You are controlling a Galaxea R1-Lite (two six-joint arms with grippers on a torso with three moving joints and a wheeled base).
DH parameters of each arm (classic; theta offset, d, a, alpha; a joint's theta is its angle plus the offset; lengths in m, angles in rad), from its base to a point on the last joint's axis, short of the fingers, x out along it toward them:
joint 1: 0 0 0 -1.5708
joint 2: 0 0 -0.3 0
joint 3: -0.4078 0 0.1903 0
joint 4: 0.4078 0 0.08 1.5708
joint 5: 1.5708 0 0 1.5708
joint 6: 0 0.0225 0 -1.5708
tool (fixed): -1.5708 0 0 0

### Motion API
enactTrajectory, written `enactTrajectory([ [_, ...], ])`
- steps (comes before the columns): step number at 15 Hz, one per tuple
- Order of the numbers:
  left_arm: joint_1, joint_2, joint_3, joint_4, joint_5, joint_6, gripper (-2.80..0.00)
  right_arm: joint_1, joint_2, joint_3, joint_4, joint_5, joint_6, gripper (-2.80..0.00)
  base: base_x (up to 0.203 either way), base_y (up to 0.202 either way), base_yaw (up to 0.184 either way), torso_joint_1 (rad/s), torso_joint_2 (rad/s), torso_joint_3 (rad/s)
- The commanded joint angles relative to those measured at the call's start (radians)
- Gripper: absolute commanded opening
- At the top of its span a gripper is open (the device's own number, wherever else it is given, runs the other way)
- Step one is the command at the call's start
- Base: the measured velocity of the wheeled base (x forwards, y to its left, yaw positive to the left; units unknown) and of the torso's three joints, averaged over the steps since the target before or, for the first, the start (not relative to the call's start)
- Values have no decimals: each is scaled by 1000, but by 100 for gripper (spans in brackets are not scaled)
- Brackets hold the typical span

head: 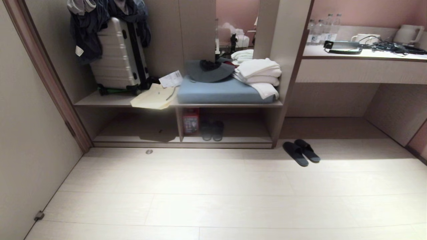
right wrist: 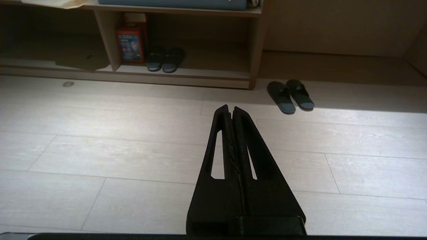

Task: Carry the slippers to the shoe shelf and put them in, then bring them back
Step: Pick up the slippers on the floor

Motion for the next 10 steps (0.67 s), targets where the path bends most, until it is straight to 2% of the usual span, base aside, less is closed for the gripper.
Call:
enactTrajectory([
  [1, 0, 0, 0, -1, 1, -1, -280, 0, 0, 0, 0, 0, -1, -280, 0, 0, 0, 0, 0, 0],
  [10, 0, 1, 1, -1, 1, 2, -280, 0, 0, 0, -1, 0, -1, -280, 0, 0, 0, 0, 0, 0],
])
